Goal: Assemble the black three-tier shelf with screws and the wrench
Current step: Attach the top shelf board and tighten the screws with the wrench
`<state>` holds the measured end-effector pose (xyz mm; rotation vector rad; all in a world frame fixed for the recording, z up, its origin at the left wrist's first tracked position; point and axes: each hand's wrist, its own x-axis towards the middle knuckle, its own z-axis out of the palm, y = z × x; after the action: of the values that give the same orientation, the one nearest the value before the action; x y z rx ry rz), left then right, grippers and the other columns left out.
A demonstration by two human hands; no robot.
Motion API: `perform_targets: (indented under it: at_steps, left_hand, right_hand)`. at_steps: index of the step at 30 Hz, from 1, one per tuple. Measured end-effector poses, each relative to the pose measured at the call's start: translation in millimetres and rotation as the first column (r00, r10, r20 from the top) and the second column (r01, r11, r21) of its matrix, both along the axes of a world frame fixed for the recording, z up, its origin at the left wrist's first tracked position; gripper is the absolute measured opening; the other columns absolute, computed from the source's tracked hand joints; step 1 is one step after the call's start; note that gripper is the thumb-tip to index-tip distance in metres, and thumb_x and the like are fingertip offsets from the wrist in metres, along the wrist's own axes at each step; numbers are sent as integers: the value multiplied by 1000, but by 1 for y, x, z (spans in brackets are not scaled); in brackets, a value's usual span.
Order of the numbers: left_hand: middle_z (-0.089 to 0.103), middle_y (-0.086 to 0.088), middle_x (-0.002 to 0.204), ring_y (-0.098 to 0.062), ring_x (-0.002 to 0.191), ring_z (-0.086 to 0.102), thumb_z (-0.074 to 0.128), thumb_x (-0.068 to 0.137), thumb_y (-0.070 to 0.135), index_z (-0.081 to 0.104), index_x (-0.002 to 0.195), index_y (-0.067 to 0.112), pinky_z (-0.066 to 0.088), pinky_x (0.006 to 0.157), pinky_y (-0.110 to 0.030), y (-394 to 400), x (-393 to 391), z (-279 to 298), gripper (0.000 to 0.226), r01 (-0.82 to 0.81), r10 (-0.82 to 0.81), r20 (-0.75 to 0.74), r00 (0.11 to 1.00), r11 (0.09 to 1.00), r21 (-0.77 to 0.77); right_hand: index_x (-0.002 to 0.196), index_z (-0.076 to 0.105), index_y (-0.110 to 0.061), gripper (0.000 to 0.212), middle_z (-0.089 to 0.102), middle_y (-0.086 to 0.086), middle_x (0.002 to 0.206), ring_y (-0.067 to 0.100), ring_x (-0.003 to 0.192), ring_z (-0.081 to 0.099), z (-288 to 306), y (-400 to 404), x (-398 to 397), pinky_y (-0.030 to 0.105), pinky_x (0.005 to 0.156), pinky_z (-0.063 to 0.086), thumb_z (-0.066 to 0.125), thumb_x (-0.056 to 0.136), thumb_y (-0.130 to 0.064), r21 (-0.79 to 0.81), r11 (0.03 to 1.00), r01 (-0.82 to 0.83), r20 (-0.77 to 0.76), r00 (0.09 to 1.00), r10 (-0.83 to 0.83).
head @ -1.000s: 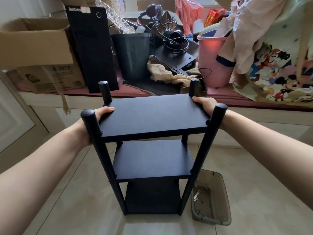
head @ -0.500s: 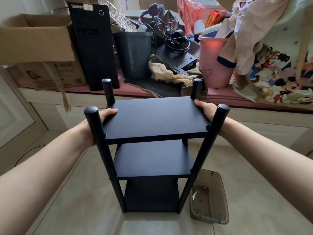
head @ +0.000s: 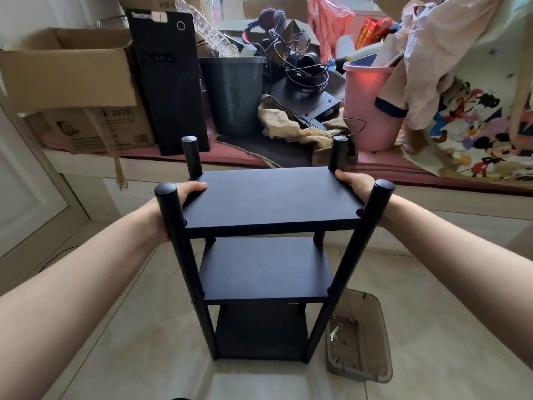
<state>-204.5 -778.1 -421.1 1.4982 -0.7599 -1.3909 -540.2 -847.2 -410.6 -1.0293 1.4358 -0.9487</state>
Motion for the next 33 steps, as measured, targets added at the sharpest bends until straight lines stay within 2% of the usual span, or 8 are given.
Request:
perform_targets:
  at_steps: [11,16,18,21,24,27,31,33]
  left_hand:
    - [76,-1,79,-16,63,72,68,89,33,71,99,13,53,65,-31,6,-2,-7,22,-34,30,-48,998,997,-69]
    - [73,0,70,-16,55,69,65,91,37,75,88,13,52,59,-27,9,3,1,26,-6,5,-18,1000,998,-70]
    - [73,-5,72,-21,58,71,69,85,53,75,82,9,57,56,-27,9,8,13,44,16,-16,-35,999,1000,6]
    - [74,-14,89,-31,81,74,67,70,79,66,96,0,57,83,-43,0,16,27,83,21,-14,-56,998,992,123]
    - [69,-20,119,-39,112,67,63,58,92,59,108,-5,48,103,-53,-10,16,35,109,21,-11,-60,998,984,177]
    - [64,-26,127,-44,117,63,57,49,99,54,124,-12,42,109,-56,-15,18,46,134,58,-58,-9,998,969,239]
    - [52,-30,140,-50,122,57,53,50,101,35,145,-11,37,113,-57,-24,17,54,149,103,-123,52,991,949,299]
    - [51,-31,139,-50,121,57,56,56,97,33,145,-11,37,113,-57,-29,15,55,142,93,-114,54,992,951,294]
  right_hand:
    - [114,66,-7,40,69,14,101,28,75,64,-5,-3,-2,36,75,47,54,97,-41,42,998,-53,-4,999,53]
    - [111,64,-8,33,72,7,86,26,71,67,6,-5,-6,35,80,46,48,98,-34,130,976,-174,40,985,171]
    - [122,62,-2,50,72,12,107,32,92,68,12,-8,-14,37,93,46,47,95,-41,203,944,-258,102,965,242]
    - [130,57,7,94,61,22,131,41,119,60,17,-20,-21,49,105,44,46,83,-75,278,909,-310,152,949,277]
    - [108,67,10,121,68,28,113,45,97,69,18,-35,-14,48,75,56,32,64,-98,341,910,-238,94,971,219]
    - [98,71,1,114,74,24,85,42,73,73,18,-51,-7,42,63,57,21,69,-97,293,943,-158,-35,984,176]
    - [94,61,-10,93,74,19,79,36,78,74,20,-66,-7,49,101,47,23,75,-92,164,984,-74,-116,989,94]
    - [94,60,-8,93,74,19,79,37,90,68,22,-69,-7,46,105,43,26,72,-92,157,986,-55,-144,987,77]
